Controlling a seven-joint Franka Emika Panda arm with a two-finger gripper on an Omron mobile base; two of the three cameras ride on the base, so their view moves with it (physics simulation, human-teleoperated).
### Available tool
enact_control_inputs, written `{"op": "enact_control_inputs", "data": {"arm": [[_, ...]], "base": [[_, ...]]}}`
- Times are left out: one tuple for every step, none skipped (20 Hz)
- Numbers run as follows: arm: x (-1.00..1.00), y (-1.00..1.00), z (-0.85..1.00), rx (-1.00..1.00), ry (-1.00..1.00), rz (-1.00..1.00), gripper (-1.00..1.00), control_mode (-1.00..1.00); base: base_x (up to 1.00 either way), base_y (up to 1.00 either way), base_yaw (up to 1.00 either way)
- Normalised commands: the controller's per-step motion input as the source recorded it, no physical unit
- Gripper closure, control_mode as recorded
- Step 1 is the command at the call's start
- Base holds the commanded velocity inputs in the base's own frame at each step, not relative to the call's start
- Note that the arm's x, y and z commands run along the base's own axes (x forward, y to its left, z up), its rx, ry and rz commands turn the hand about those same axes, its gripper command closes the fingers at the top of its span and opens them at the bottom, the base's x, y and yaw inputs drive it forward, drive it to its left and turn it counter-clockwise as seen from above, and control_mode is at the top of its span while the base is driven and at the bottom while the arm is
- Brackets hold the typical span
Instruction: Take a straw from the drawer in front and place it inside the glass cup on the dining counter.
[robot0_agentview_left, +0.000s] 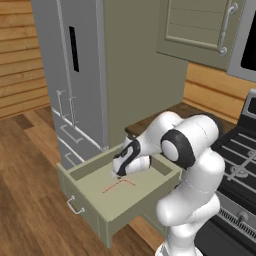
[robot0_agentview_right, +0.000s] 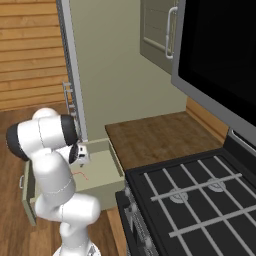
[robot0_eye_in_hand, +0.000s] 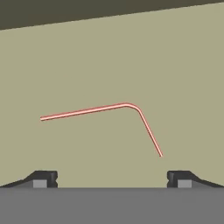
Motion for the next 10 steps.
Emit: {"op": "enact_control_inputs", "data": {"arm": [[0.00,-0.21,-0.36,-0.12,0.00,0.14,-1.00,-1.00],[0.00,-0.23,-0.41,-0.12,0.00,0.15,-1.00,-1.00],[0.00,-0.21,-0.42,-0.12,0.00,0.16,-1.00,-1.00],[0.01,-0.20,-0.42,-0.12,0.00,0.16,-1.00,-1.00],[0.09,-0.21,-0.40,-0.12,0.00,0.16,-1.00,-1.00],[0.19,-0.24,-0.33,-0.11,0.00,0.16,-1.00,-1.00],[0.24,-0.26,-0.26,-0.10,0.00,0.16,-1.00,-1.00],[0.25,-0.24,-0.21,-0.08,-0.01,0.17,-1.00,-1.00],[0.29,-0.19,-0.20,-0.07,-0.01,0.17,-1.00,-1.00],[0.30,-0.14,-0.20,-0.03,-0.01,0.17,-1.00,-1.00]], "base": [[0.00,0.00,0.00],[0.00,0.00,0.00],[0.00,0.00,0.00],[0.00,0.00,0.00],[0.00,0.00,0.00],[0.00,0.00,0.00],[0.00,0.00,0.00],[0.00,0.00,0.00],[0.00,0.00,0.00],[0.00,0.00,0.00]]}}
